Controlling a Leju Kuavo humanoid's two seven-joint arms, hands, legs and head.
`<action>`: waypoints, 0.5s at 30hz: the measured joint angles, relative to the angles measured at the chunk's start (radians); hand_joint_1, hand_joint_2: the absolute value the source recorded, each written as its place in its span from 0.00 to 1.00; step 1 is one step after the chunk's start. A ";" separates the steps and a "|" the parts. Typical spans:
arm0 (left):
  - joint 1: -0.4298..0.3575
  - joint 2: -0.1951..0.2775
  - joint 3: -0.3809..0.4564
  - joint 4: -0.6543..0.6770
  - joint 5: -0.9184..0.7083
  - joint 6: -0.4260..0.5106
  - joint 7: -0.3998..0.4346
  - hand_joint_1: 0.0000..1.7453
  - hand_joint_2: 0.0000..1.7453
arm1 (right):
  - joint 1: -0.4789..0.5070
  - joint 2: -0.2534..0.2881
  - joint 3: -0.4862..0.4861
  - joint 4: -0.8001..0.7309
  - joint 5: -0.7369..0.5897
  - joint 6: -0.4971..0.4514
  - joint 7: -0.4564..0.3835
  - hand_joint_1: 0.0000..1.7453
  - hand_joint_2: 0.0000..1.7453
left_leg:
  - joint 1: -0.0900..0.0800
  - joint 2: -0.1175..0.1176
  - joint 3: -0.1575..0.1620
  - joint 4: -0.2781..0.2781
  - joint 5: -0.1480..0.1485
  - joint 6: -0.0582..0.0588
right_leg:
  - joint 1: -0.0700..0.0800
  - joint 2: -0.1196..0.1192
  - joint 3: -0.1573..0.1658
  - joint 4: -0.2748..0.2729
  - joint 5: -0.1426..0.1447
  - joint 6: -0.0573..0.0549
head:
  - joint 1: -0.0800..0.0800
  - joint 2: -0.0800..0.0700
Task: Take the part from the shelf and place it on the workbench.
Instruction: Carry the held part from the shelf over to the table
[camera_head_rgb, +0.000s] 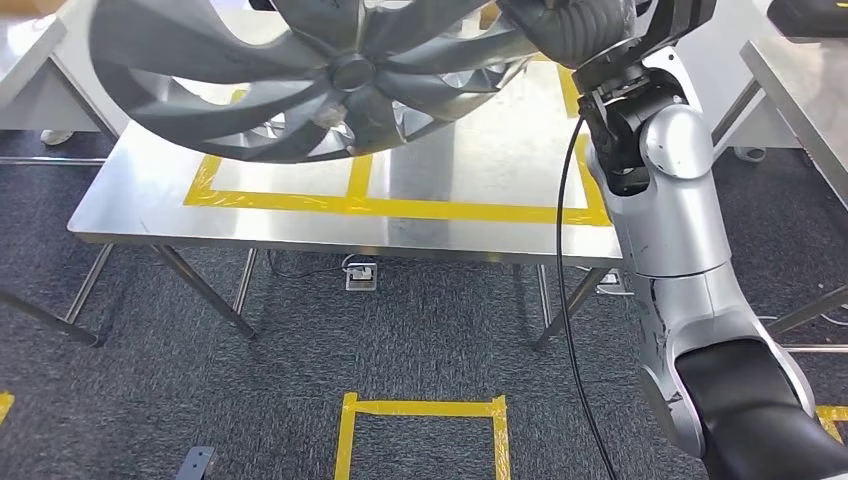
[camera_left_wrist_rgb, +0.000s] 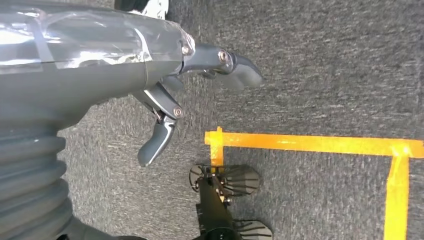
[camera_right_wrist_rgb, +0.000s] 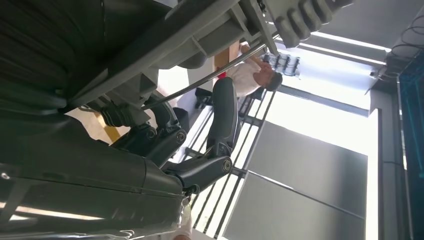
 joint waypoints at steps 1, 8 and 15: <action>0.000 0.001 0.000 0.000 0.000 0.000 -0.001 0.00 1.00 | 0.001 0.001 0.000 0.000 0.000 0.000 -0.001 1.00 1.00 | 0.001 0.001 -0.028 0.051 -0.020 -0.004 | 0.000 0.000 0.005 -0.003 -0.002 0.000 | -0.008 0.000; 0.003 0.005 -0.001 0.002 -0.002 0.000 -0.002 0.00 1.00 | 0.022 0.000 0.000 0.003 0.002 0.003 -0.002 1.00 1.00 | 0.018 0.014 -0.083 0.035 0.098 -0.037 | -0.013 0.003 0.037 0.026 -0.055 0.029 | -0.045 0.000; 0.002 0.005 -0.002 0.006 -0.003 -0.002 0.000 0.00 1.00 | 0.022 0.000 -0.001 0.003 0.003 0.003 -0.005 1.00 1.00 | 0.013 0.013 -0.046 -0.010 0.065 0.017 | -0.012 0.006 0.009 0.099 -0.106 0.056 | -0.027 0.000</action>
